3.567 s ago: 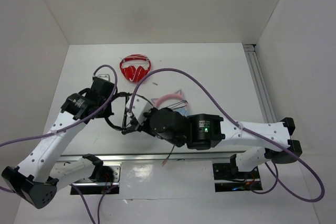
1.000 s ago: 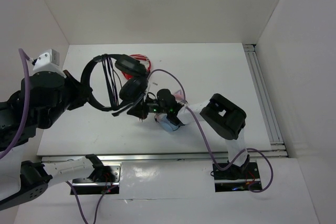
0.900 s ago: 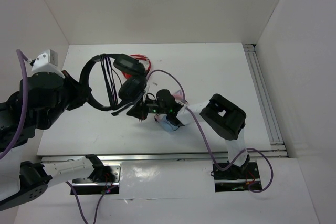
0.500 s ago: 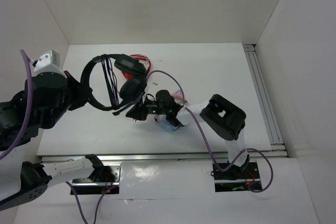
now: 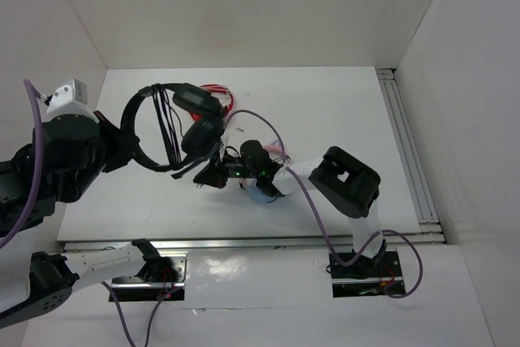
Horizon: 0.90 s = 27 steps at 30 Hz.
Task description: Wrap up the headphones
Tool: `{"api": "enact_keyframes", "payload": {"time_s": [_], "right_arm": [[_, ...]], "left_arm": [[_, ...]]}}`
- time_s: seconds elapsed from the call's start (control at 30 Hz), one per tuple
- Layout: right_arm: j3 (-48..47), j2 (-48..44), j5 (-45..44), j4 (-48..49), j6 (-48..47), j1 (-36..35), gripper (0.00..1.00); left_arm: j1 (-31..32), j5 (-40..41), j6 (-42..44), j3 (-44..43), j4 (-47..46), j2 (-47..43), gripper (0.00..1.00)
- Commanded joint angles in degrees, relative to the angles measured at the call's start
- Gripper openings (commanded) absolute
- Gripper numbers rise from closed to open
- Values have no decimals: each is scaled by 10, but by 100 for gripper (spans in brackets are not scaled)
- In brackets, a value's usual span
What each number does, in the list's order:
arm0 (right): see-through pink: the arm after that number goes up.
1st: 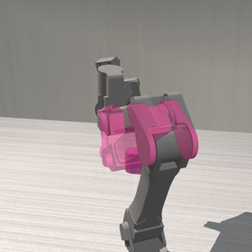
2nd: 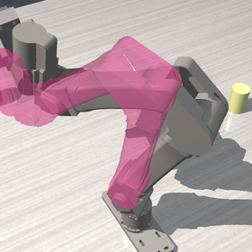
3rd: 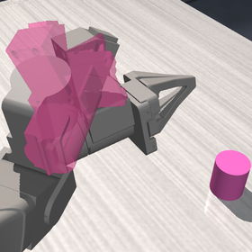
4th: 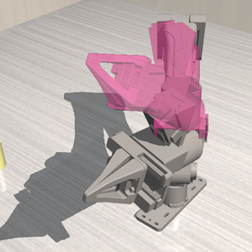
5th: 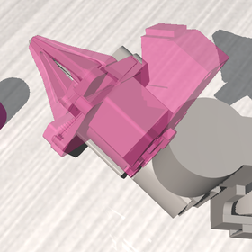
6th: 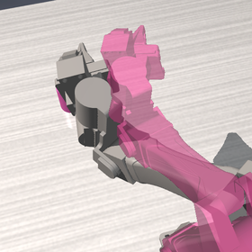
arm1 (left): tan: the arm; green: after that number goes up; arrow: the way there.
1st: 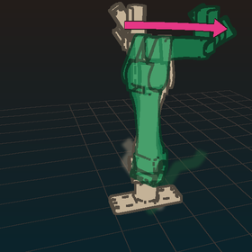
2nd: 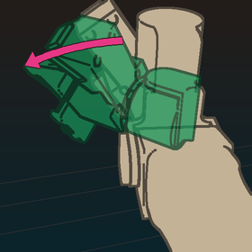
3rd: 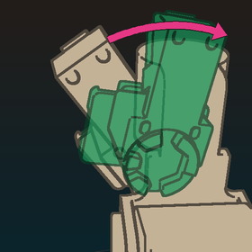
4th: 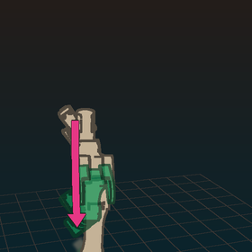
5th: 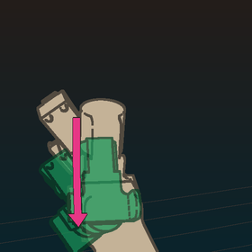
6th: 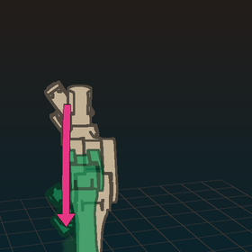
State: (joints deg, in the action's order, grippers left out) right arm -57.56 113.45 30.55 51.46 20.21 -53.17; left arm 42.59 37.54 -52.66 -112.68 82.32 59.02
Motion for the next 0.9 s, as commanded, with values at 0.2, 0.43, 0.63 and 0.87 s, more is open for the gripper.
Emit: {"api": "enact_keyframes", "payload": {"time_s": [0.2, 0.43, 0.63, 0.87], "right_arm": [[24, -66, -111, -39, -2, -60, 0], [88, -240, -444, -256, -36, -276, 0], [-66, -328, -549, -518, -119, -397, 0], [-253, -310, -666, -790, -275, -386, 0]], "left_arm": [[-8, 135, -17, 18, -44, 20, 0], [-157, 107, 10, 2, -61, 176, 0], [-196, 116, 8, 124, -93, 231, 0], [-156, -16, 121, 368, -258, 132, 0]]}}
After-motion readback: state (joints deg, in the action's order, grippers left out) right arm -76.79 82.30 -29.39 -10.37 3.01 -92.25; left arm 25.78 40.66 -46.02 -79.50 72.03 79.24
